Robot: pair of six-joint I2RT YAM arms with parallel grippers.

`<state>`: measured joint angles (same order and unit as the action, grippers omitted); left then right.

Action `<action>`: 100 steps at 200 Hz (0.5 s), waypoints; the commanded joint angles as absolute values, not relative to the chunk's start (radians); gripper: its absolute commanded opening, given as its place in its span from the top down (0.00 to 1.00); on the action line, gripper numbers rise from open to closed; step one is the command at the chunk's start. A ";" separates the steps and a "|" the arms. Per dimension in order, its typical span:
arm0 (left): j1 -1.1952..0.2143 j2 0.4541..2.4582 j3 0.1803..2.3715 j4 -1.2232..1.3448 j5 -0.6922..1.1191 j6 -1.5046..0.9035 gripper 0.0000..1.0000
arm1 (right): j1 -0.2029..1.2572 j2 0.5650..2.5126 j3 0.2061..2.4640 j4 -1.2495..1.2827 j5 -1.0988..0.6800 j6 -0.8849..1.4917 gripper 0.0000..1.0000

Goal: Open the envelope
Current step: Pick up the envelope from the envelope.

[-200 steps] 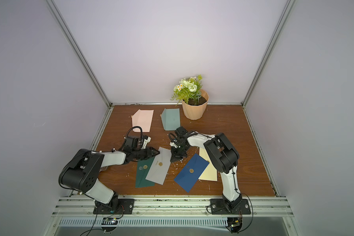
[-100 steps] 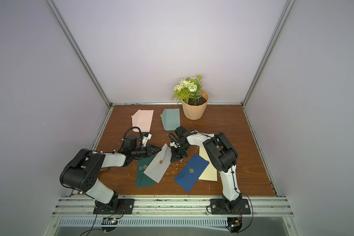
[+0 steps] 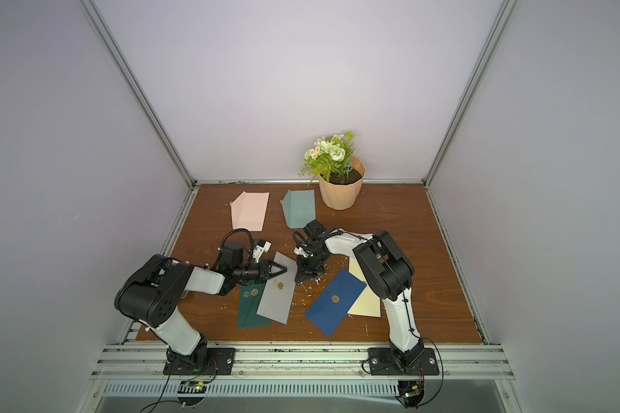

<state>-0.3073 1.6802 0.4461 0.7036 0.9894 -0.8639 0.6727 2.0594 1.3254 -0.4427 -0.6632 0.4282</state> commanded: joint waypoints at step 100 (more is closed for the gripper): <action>-0.294 1.495 0.674 0.300 0.886 -0.668 1.00 | 0.651 1.958 1.590 -0.643 -0.543 0.352 0.60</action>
<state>-0.3073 1.5692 0.5503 0.4458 0.9138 -0.7574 0.6697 2.0644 1.4490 -0.5365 -0.5938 0.3931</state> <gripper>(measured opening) 0.050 0.347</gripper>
